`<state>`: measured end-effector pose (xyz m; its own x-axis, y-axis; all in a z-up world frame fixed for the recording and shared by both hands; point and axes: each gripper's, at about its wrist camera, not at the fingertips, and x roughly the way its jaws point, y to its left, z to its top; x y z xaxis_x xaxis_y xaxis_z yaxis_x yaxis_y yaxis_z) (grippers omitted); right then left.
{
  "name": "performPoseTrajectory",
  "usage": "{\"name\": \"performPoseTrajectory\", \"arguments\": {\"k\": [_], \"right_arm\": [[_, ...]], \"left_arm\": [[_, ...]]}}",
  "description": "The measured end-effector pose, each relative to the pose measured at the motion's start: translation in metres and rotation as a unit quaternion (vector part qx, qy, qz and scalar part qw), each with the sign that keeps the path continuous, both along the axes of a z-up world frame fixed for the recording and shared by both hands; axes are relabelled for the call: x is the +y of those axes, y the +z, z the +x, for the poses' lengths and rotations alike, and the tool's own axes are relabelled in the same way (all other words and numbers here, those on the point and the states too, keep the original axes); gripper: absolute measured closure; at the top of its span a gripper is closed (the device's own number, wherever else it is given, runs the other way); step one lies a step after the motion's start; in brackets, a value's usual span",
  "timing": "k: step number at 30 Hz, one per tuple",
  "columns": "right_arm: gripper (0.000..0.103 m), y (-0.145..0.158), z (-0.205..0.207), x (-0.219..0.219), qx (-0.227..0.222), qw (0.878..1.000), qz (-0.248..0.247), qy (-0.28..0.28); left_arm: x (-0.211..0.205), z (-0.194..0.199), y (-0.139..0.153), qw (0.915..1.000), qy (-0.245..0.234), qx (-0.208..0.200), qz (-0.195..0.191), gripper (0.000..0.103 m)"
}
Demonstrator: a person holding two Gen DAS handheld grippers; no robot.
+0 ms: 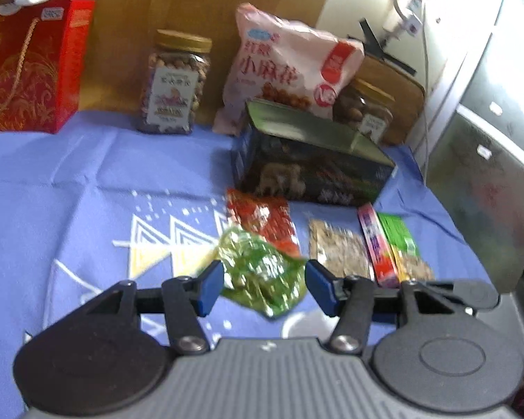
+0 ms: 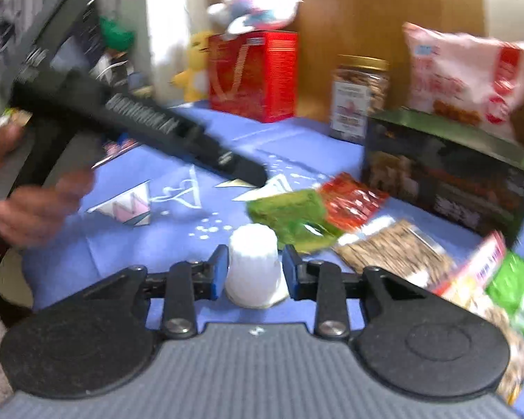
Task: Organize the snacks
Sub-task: 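Grasp the small white cup with the left tool, then lower the white cup into the tin and release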
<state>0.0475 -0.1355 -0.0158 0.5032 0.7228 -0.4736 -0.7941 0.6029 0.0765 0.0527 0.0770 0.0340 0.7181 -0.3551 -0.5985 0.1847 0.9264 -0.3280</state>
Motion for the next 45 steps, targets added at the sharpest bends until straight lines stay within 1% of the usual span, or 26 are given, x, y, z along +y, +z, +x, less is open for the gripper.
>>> {"name": "performPoseTrajectory", "arguments": {"k": [2,4,5,8,9,10,12,14,16,17,18,19,20,21,22,23,26,29,33,37,39,42,45], "right_arm": [[0.065,-0.001,-0.002,-0.006,0.006,1.000,0.006,-0.015],[0.064,-0.003,-0.007,-0.010,0.004,1.000,-0.005,-0.023],[0.064,-0.005,-0.010,-0.011,0.003,1.000,-0.013,-0.027],[0.063,-0.010,-0.014,-0.011,0.008,0.999,-0.026,-0.030],[0.060,-0.013,-0.014,-0.010,0.011,0.999,-0.028,-0.030],[0.060,-0.015,-0.015,-0.010,0.010,0.999,-0.027,-0.031],[0.059,-0.015,-0.017,-0.008,0.005,0.999,-0.029,-0.032],[0.055,-0.014,-0.016,-0.008,0.003,0.999,-0.028,-0.034],[0.054,-0.014,-0.013,-0.006,0.003,0.999,-0.026,-0.037],[0.054,-0.014,-0.012,-0.005,0.001,0.999,-0.026,-0.037],[0.054,-0.014,-0.012,-0.003,-0.001,0.999,-0.027,-0.037],[0.054,-0.014,-0.012,-0.001,-0.006,0.999,-0.029,-0.037],[0.055,-0.014,-0.013,0.001,-0.011,0.999,-0.031,-0.038],[0.055,-0.014,-0.014,0.002,-0.016,0.999,-0.033,-0.038],[0.065,-0.015,-0.014,0.003,-0.021,0.998,-0.035,-0.038],[0.068,-0.015,-0.015,0.004,-0.024,0.998,-0.036,-0.039],[0.069,-0.014,-0.015,0.005,-0.031,0.998,-0.034,-0.042],[0.069,-0.007,-0.012,0.003,-0.050,0.997,-0.020,-0.056],[0.069,0.014,0.002,-0.005,-0.098,0.991,0.003,-0.091],[0.072,0.036,0.031,-0.013,-0.168,0.975,-0.010,-0.147],[0.072,0.042,0.051,-0.019,-0.192,0.966,-0.022,-0.173],[0.072,0.045,0.086,-0.030,-0.194,0.959,-0.037,-0.202],[0.071,0.042,0.117,-0.039,-0.185,0.957,-0.052,-0.219]], "left_arm": [[-0.004,0.000,-0.004,0.9999,-0.007,0.010,-0.002,0.051],[-0.006,-0.001,-0.006,0.9997,-0.017,0.017,-0.009,0.051],[-0.007,-0.002,-0.006,0.9995,-0.021,0.017,-0.015,0.051],[-0.008,-0.007,-0.003,0.9986,-0.038,0.019,-0.031,0.046],[-0.009,-0.009,0.000,0.9983,-0.043,0.017,-0.035,0.045],[-0.011,-0.012,0.002,0.9981,-0.048,0.012,-0.035,0.044],[-0.017,-0.017,0.007,0.9979,-0.058,-0.001,-0.029,0.043],[-0.025,-0.019,0.009,0.9975,-0.068,-0.008,-0.019,0.042],[-0.037,-0.019,0.007,0.9972,-0.074,-0.013,0.006,0.042],[-0.043,-0.018,0.005,0.9970,-0.073,-0.013,0.022,0.046],[-0.049,-0.017,0.001,0.9966,-0.072,-0.010,0.039,0.052],[-0.054,-0.014,-0.002,0.9959,-0.071,-0.005,0.055,0.059],[-0.059,-0.012,-0.006,0.9949,-0.073,0.002,0.070,0.069],[-0.061,-0.012,-0.009,0.9942,-0.072,0.000,0.080,0.069],[-0.062,-0.012,-0.009,0.9936,-0.072,-0.007,0.087,0.069],[-0.063,-0.013,-0.010,0.9930,-0.075,-0.009,0.092,0.070],[-0.065,-0.010,-0.007,0.9926,-0.073,-0.013,0.096,0.070],[-0.065,-0.003,0.006,0.9928,-0.074,-0.032,0.089,0.070],[-0.073,0.024,0.036,0.9915,-0.081,-0.070,0.074,0.070],[-0.099,0.068,0.060,0.9878,-0.091,-0.111,0.060,0.070],[-0.116,0.094,0.066,0.9865,-0.097,-0.121,0.052,0.070],[-0.135,0.134,0.065,0.9874,-0.103,-0.115,0.034,0.070],[-0.145,0.169,0.054,0.9905,-0.101,-0.092,0.010,0.070]]}}
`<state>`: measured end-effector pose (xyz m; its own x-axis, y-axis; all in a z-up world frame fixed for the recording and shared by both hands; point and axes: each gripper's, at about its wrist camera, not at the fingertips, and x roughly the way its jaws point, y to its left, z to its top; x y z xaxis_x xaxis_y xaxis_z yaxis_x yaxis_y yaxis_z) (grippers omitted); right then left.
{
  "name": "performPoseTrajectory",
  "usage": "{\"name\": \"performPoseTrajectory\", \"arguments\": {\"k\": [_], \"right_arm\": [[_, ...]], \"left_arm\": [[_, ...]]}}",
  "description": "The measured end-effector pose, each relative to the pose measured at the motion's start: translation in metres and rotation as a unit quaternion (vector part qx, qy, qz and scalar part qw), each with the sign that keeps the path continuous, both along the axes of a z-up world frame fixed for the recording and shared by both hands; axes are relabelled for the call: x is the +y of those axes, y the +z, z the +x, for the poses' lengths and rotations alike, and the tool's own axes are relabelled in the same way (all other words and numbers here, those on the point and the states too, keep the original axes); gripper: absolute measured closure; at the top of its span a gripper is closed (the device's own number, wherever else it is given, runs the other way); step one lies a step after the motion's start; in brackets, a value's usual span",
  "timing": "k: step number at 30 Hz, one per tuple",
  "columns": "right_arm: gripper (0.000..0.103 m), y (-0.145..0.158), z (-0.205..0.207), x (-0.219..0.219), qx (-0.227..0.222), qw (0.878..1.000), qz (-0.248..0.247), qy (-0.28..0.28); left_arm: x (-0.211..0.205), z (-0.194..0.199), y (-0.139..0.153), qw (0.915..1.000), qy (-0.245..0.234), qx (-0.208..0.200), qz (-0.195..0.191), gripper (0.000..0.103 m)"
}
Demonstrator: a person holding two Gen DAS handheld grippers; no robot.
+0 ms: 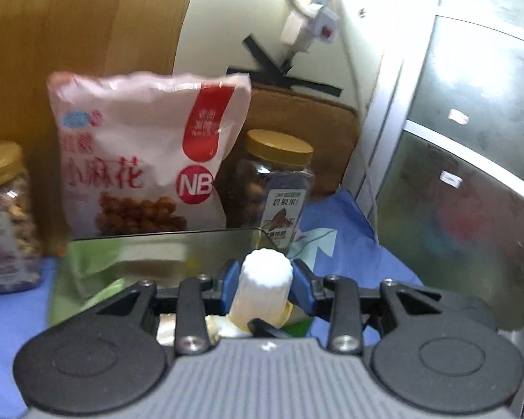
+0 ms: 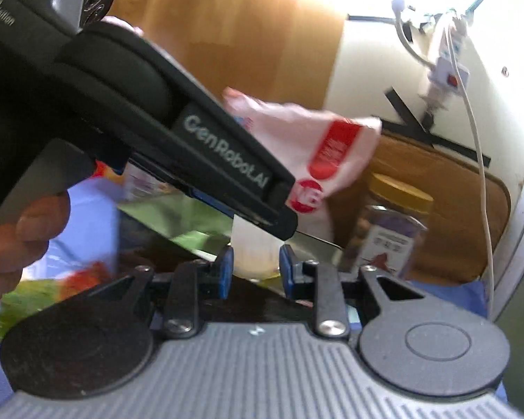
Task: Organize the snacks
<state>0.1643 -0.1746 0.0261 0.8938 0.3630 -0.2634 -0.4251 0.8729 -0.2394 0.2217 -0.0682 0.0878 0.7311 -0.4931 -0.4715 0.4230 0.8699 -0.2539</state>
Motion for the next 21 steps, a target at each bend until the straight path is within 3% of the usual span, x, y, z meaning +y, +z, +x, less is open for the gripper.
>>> {"name": "performPoseTrajectory", "arguments": {"k": [4,7,9,11,13,17,19,21], "right_arm": [[0.070,-0.011,0.024,-0.006,0.009,1.000,-0.006,-0.027],[0.063,-0.006,0.021,-0.020,0.017,0.999,0.026,-0.022],[0.058,0.000,0.013,-0.034,0.023,0.998,0.057,-0.024],[0.058,0.002,0.006,-0.053,0.042,0.993,0.100,-0.034],[0.059,0.000,0.000,-0.079,0.079,0.984,0.149,-0.051],[0.061,-0.026,-0.018,-0.132,0.179,0.946,0.260,-0.078],[0.065,-0.040,-0.033,-0.144,0.207,0.931,0.287,-0.085],[0.065,-0.047,-0.048,-0.148,0.218,0.926,0.295,-0.088]], "left_arm": [[-0.006,0.033,-0.019,0.9987,0.001,0.045,-0.023,0.071],[-0.012,0.041,-0.029,0.9983,0.006,0.056,-0.015,0.069],[-0.011,0.041,-0.030,0.9982,0.012,0.057,-0.016,0.059],[-0.008,0.038,-0.026,0.9981,0.012,0.057,-0.021,0.059],[0.003,0.025,-0.017,0.9982,0.011,0.049,-0.034,0.059],[0.015,-0.015,-0.009,0.9977,-0.022,0.043,-0.048,0.059],[0.010,-0.036,-0.018,0.9968,-0.049,0.052,-0.035,0.059],[0.003,-0.052,-0.032,0.9959,-0.060,0.067,-0.011,0.059]]}}
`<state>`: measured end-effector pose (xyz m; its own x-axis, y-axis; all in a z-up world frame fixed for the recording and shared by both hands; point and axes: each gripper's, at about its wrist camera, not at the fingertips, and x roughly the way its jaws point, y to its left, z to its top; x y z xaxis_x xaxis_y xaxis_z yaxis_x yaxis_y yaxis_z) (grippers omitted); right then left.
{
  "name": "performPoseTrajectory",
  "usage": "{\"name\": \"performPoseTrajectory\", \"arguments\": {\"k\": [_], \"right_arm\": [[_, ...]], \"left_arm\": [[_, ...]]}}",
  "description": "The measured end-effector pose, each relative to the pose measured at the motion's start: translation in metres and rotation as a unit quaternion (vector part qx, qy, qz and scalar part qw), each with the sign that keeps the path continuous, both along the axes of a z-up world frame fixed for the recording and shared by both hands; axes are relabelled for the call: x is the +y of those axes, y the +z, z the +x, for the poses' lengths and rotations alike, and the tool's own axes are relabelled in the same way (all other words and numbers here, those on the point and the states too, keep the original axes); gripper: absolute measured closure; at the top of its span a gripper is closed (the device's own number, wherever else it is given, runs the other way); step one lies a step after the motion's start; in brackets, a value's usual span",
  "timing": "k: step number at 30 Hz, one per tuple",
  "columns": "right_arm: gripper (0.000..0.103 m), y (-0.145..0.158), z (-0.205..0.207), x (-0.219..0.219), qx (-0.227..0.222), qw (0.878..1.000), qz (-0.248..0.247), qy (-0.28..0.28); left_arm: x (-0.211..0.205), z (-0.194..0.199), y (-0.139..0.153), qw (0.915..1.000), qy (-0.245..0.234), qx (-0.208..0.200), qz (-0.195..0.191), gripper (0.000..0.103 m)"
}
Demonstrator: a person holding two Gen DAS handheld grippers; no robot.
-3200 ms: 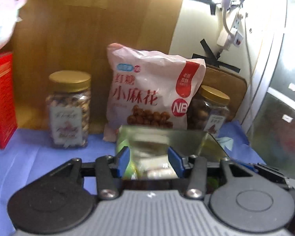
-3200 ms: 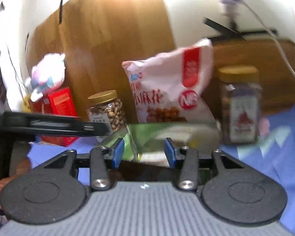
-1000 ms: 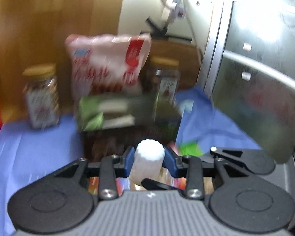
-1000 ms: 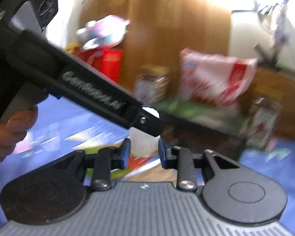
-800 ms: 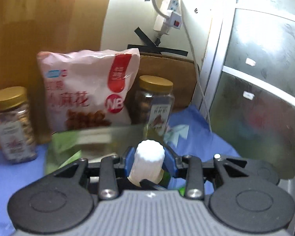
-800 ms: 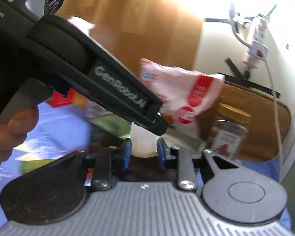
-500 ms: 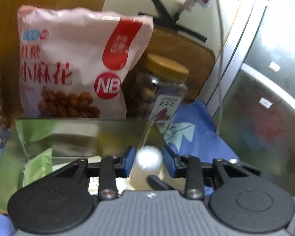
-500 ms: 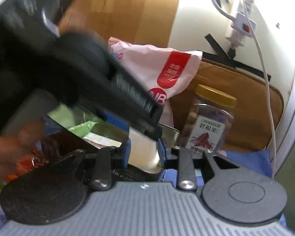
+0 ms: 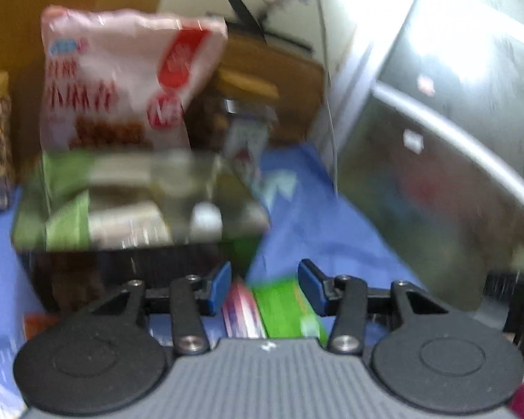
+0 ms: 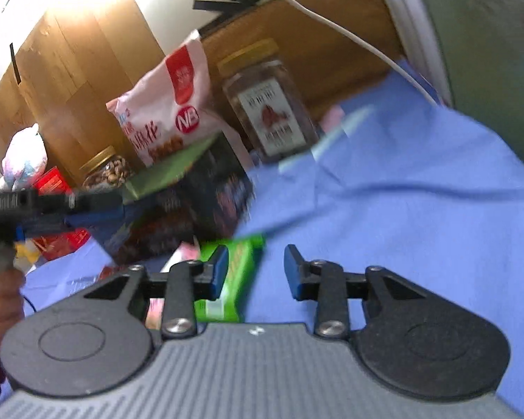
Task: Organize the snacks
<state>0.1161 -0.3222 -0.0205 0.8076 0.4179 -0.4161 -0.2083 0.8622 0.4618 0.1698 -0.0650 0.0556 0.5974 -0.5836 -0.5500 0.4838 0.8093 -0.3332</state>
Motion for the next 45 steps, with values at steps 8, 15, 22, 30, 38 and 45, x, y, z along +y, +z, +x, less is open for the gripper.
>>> {"name": "performPoseTrajectory", "arguments": {"k": [8,15,22,30,38,45], "right_arm": [[0.065,0.001,-0.005,0.023,0.008,0.999,-0.039,0.002],[0.065,0.005,-0.027,0.037,-0.015,0.999,-0.039,0.032],[0.064,0.018,-0.031,0.078,-0.031,0.992,-0.052,0.111],[0.047,0.002,0.002,0.114,0.024,0.994,-0.068,0.078],[0.077,0.015,-0.026,0.112,-0.024,0.994,-0.066,0.081],[0.076,0.016,-0.081,0.170,-0.138,0.929,-0.247,0.239]], "left_arm": [[-0.021,-0.019,-0.040,0.9944,0.036,0.029,0.095,0.057],[-0.002,-0.028,-0.035,0.9884,0.090,0.014,0.122,0.047],[0.057,-0.037,-0.035,0.9861,0.143,0.058,0.060,0.053],[0.073,-0.069,-0.031,0.9770,0.178,0.021,0.115,0.053],[0.090,-0.086,-0.028,0.9637,0.222,0.002,0.149,0.051],[0.118,-0.090,-0.034,0.9528,0.264,0.016,0.150,0.051]]}}
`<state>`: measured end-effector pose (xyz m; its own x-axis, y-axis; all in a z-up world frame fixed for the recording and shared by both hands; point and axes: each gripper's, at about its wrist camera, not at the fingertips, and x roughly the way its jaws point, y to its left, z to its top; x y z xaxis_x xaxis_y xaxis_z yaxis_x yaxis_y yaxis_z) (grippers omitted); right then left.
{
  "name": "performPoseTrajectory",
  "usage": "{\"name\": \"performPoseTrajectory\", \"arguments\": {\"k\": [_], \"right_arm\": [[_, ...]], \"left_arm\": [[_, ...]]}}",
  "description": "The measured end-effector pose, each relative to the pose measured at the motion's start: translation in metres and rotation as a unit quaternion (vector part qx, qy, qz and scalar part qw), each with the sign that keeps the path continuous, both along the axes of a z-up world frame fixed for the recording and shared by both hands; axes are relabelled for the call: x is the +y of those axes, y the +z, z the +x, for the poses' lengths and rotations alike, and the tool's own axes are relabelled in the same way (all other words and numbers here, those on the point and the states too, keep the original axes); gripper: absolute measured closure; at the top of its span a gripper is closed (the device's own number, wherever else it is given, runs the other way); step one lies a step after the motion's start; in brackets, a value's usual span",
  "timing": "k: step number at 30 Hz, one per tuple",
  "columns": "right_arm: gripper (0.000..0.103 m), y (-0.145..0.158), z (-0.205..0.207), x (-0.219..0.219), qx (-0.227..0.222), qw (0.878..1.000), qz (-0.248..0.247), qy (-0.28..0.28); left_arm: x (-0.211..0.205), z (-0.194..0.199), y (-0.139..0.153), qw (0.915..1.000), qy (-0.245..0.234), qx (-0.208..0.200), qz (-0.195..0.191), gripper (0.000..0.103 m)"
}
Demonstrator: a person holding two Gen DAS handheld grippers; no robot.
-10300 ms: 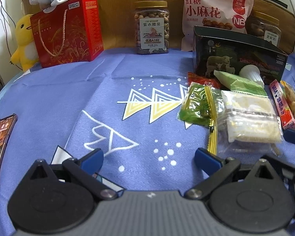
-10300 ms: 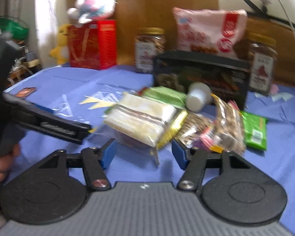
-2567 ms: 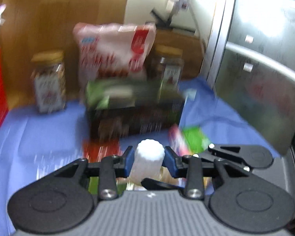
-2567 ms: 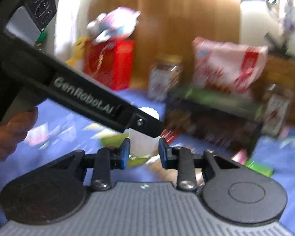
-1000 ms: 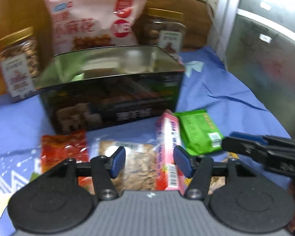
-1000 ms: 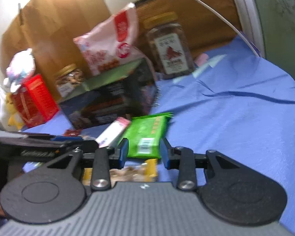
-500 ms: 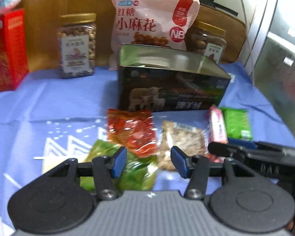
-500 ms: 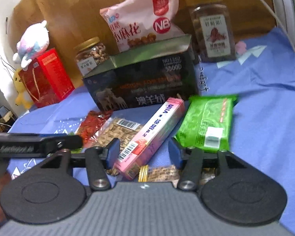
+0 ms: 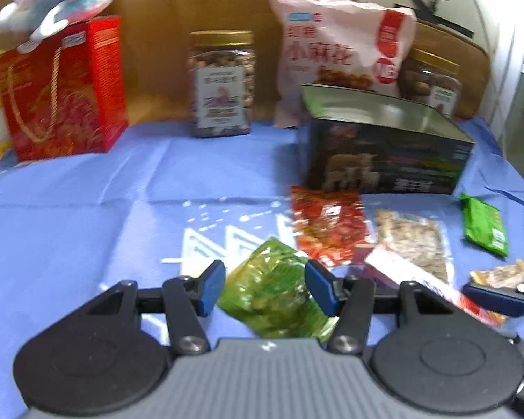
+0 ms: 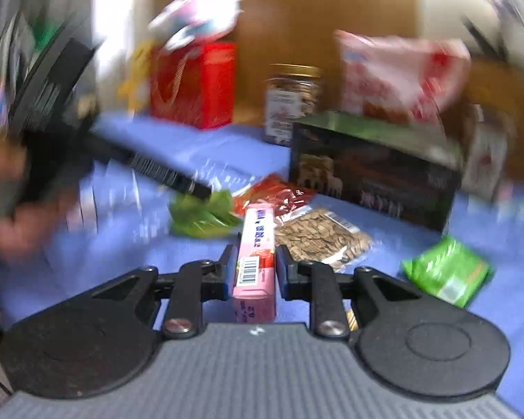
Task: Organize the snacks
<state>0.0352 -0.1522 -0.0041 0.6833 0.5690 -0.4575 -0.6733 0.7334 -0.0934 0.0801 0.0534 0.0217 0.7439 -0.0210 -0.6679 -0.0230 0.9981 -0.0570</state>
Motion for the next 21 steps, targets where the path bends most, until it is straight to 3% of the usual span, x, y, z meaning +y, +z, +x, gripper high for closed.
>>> {"name": "performPoseTrajectory", "arguments": {"k": [2,4,8,12,17,18,21], "right_arm": [[0.068,-0.006,-0.007,0.007,-0.046,0.998,-0.039,-0.029],[0.062,-0.005,-0.006,0.004,-0.047,0.997,-0.036,-0.042],[0.055,-0.001,-0.006,-0.015,-0.007,0.999,-0.003,-0.047],[0.055,-0.009,-0.015,-0.024,0.032,0.998,0.013,-0.044],[0.056,-0.019,-0.012,-0.029,0.067,0.996,0.020,-0.048],[0.058,-0.020,-0.010,-0.030,0.074,0.996,0.023,-0.050],[0.086,-0.021,-0.009,-0.033,0.077,0.995,0.034,-0.052]], "left_arm": [[0.005,-0.001,-0.003,0.9999,0.008,0.007,-0.003,0.051],[0.009,-0.002,-0.005,0.9999,0.011,0.008,-0.005,0.050],[0.011,-0.008,0.000,0.9998,-0.001,-0.003,-0.021,0.049],[0.005,-0.015,0.011,0.9943,-0.068,-0.027,-0.077,0.043],[-0.018,-0.007,0.009,0.9922,-0.103,-0.032,-0.063,0.042],[-0.024,-0.003,0.006,0.9927,-0.105,-0.028,-0.053,0.041],[-0.032,0.006,-0.005,0.9924,-0.112,-0.004,-0.049,0.047]]}}
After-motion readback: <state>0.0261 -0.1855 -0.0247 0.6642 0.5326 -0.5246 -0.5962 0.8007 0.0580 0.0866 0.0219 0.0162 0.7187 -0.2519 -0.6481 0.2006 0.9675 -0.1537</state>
